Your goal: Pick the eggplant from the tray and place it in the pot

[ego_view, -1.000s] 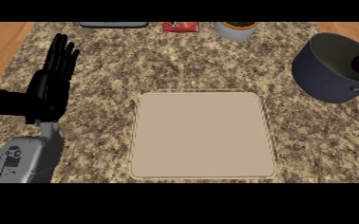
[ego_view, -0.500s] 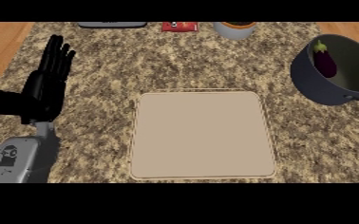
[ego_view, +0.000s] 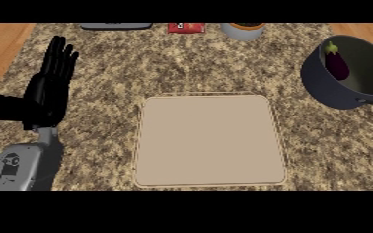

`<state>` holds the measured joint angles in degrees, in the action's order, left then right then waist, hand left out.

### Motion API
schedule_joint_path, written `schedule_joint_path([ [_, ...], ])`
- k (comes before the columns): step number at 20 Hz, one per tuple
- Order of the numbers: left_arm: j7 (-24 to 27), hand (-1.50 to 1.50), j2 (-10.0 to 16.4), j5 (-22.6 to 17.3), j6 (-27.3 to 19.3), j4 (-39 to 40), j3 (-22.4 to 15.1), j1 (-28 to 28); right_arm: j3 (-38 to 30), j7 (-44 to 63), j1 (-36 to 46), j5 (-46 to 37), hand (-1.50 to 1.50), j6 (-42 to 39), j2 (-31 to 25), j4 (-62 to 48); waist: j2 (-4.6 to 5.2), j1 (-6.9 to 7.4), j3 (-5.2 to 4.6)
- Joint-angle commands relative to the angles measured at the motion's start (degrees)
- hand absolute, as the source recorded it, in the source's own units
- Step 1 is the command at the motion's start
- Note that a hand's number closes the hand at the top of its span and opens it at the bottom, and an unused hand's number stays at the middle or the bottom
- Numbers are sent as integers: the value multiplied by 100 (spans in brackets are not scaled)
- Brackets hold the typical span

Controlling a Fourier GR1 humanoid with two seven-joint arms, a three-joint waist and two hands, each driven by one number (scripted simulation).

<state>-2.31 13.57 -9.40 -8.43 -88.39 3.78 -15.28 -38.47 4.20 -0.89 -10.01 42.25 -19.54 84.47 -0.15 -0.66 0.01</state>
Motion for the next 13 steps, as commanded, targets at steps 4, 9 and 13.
schedule_joint_path([
  [4,49,0,138,-128,274,-74,241,133,-815,-930,-1243,1102,-150,-629,496,795,2,7,0],
  [9,290,0,-124,71,268,174,86,206,-1288,-1370,-1484,1604,-150,-1206,492,547,9,26,0],
  [13,-195,0,-357,296,-166,-368,-135,166,-1622,-1463,-2021,1763,-150,-1550,610,799,3,22,0],
])
